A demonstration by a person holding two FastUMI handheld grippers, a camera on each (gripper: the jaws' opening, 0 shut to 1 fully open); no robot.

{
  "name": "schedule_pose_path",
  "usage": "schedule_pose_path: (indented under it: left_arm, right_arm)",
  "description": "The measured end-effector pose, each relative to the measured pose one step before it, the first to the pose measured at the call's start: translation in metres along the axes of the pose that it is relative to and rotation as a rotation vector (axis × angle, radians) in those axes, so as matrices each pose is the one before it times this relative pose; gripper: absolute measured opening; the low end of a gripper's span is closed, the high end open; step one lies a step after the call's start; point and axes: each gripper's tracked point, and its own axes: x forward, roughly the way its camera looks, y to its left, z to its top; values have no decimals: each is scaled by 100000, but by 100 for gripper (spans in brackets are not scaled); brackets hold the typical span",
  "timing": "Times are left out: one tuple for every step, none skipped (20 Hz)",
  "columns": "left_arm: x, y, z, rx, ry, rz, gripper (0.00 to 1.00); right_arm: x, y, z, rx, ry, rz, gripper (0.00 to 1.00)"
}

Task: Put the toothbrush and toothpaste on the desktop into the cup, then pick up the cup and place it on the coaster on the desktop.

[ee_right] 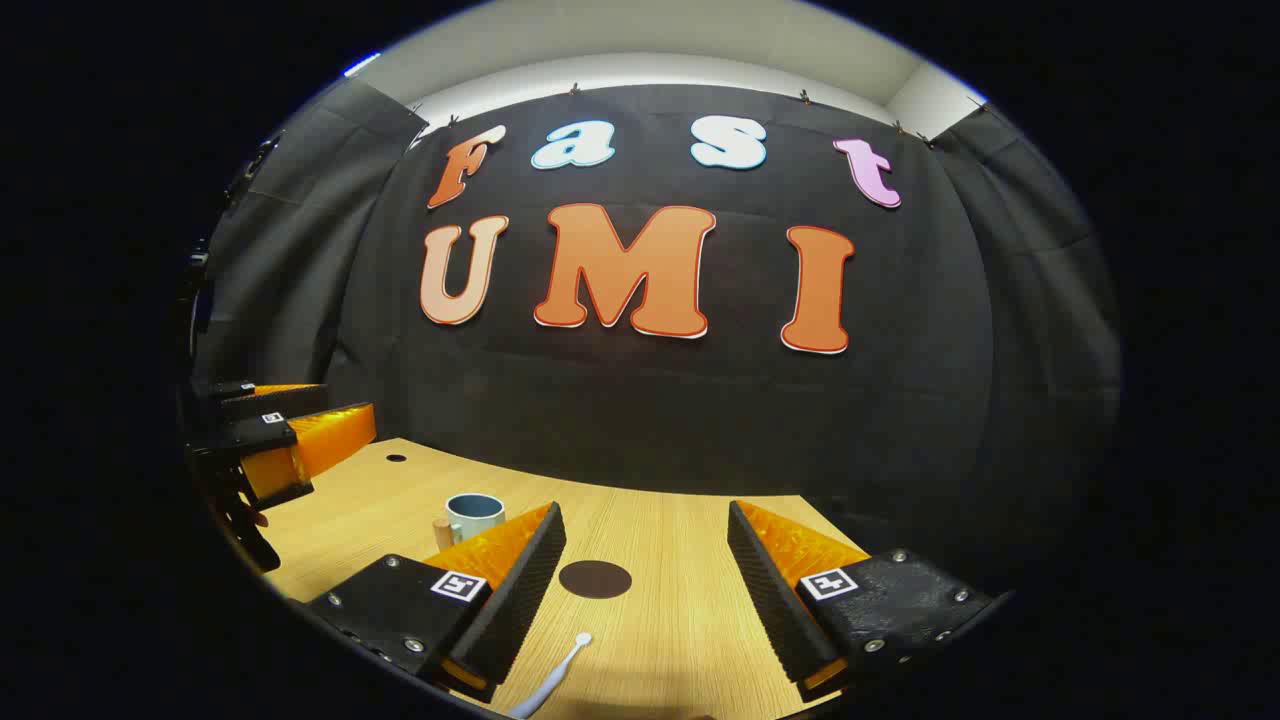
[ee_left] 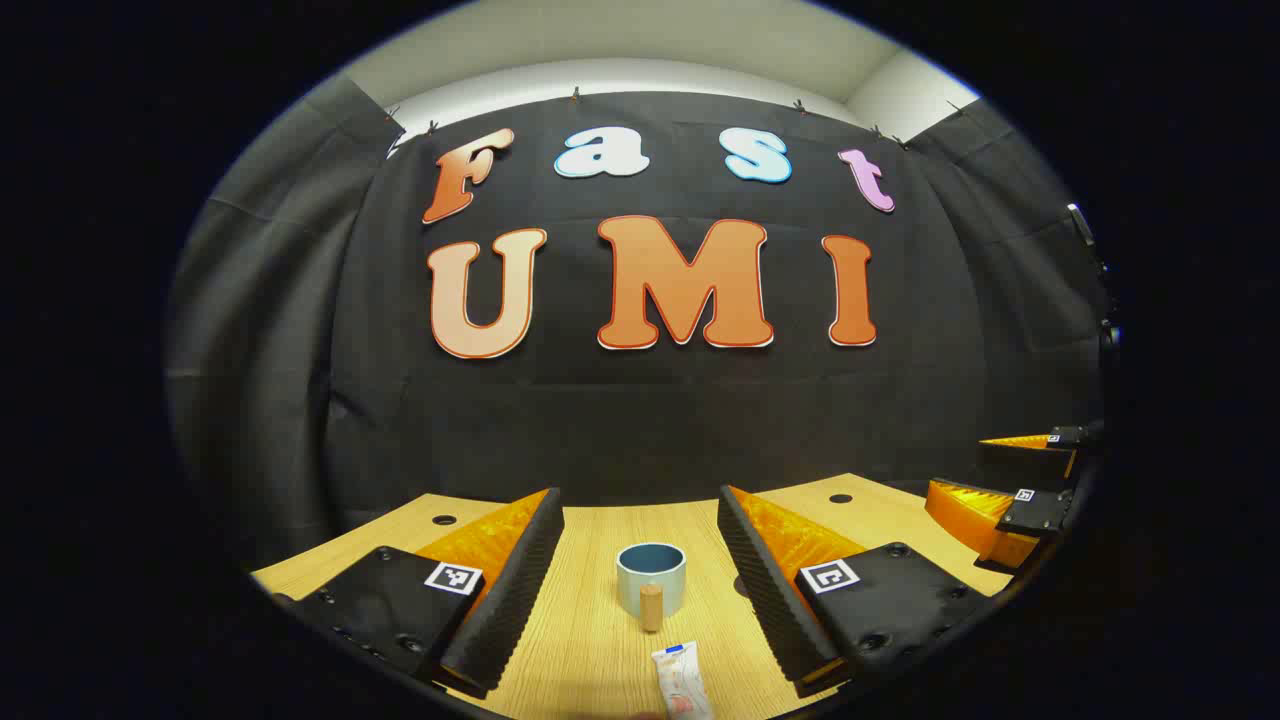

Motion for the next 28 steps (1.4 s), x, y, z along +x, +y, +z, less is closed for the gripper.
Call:
schedule_pose_path:
  left_arm:
    - [27,-22,-89,19,208,118,100]
    - [-2,-70,73,103,80,-394,100]
    - [55,-174,-53,183,170,-205,100]
    - [-41,-126,58,123,-184,-223,99]
    - [-18,-107,67,41,-32,-164,100]
    - [-29,-102,180,259,-329,-273,100]
    - [-82,-115,7,233,-149,8,100]
    - [-159,-35,24,634,185,133,99]
    - [181,-39,-161,1110,773,-74,100]
    - [14,104,-279,1669,1529,560,100]
    - [36,250,-295,1251,1267,838,100]
    - [116,-89,-217,-208,875,-322,100]
    - [85,-386,-318,-1290,996,-1002,100]
    - [126,-141,-222,-1417,1038,-361,100]
    - [112,103,-434,-754,974,-136,100]
    - [108,33,-205,-229,1258,-8,100]
    - [189,-117,-418,-127,1436,-182,100]
    - [292,-178,-341,-471,1662,-1004,100]
    - [198,-289,-696,-730,2057,-1133,100]
    - [255,-264,-624,-948,2409,-1064,100]
    - [303,-58,-799,-1120,2619,-1008,100]
    - [208,-195,-749,-926,2911,-881,100]
    - [247,33,-1057,-777,2884,-638,100]
    - [400,-81,-743,-486,3026,-680,100]
    - [220,-27,-776,-400,3325,-686,100]
    - [507,-47,-800,-396,3594,-377,100]
    - [348,-70,-1153,-449,3778,-373,100]
    - [393,-104,-833,-350,3915,-757,100]
  right_arm:
    - [-27,-22,-16,80,304,55,98]
    - [44,-53,-160,-74,253,-7,98]
    - [-121,-70,-20,-117,84,-97,98]
    - [-41,-53,157,-55,-27,-66,98]
    - [-35,71,88,92,-54,208,98]
    - [-24,6,-62,264,152,363,98]
    - [-50,73,42,457,115,512,98]
    - [-71,21,11,243,109,583,98]
    - [-47,27,90,182,29,421,98]
    - [-10,72,-22,169,64,394,98]
    - [-17,72,-32,22,124,489,98]
    - [-69,16,-89,-131,362,313,98]
    - [1,45,-112,-272,433,324,98]
    - [38,30,-114,-392,569,261,98]
    - [68,28,-186,-296,932,319,98]
    - [18,102,-269,-39,1218,309,98]
    - [2,85,-328,337,1209,323,98]
    - [-17,-12,-428,641,1282,143,98]
    - [38,13,-455,772,1318,194,98]
    - [-28,-111,-410,928,1513,-12,98]
    - [87,-92,-395,657,1402,65,99]
    - [136,48,-419,405,1384,131,98]
    - [116,-15,-349,233,1372,71,98]
    - [33,-17,-436,23,1552,147,98]
    - [147,-18,-605,-32,1789,-19,98]
    - [127,-1,-557,-111,1906,86,98]
    - [193,64,-582,72,2103,206,98]
    - [36,36,-642,395,2413,256,98]
